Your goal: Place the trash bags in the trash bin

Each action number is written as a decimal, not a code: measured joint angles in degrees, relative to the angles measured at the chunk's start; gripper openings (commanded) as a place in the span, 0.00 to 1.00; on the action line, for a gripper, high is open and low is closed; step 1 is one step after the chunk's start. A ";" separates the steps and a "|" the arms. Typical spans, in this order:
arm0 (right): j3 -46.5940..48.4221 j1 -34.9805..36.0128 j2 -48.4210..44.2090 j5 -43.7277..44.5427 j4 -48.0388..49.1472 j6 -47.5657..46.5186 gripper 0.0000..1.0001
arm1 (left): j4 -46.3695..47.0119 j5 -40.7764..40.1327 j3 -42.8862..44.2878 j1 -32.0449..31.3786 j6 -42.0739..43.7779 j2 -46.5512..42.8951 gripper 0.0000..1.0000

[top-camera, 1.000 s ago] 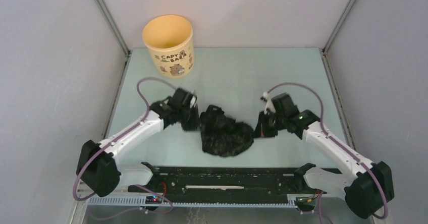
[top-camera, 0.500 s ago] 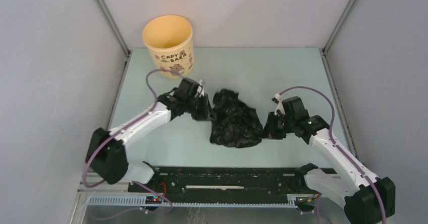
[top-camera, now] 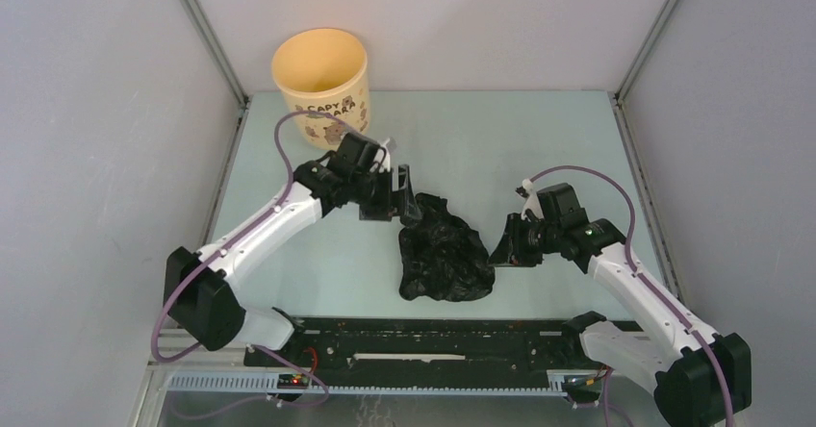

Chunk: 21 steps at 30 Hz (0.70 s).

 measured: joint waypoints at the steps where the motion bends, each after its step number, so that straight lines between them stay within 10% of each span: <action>1: 0.15 -0.42 0.37 -0.55 0.13 0.00 0.33 | -0.02 -0.55 1.66 0.00 0.44 0.57 0.82; 13: 9.05 -5.33 10.38 -4.00 -0.04 -0.98 0.33 | -6.58 -9.49 23.30 -1.70 9.51 26.93 0.86; 21: 10.32 -5.99 13.14 -5.40 0.07 -1.11 0.34 | -10.78 -12.55 24.39 -4.35 13.88 31.63 0.61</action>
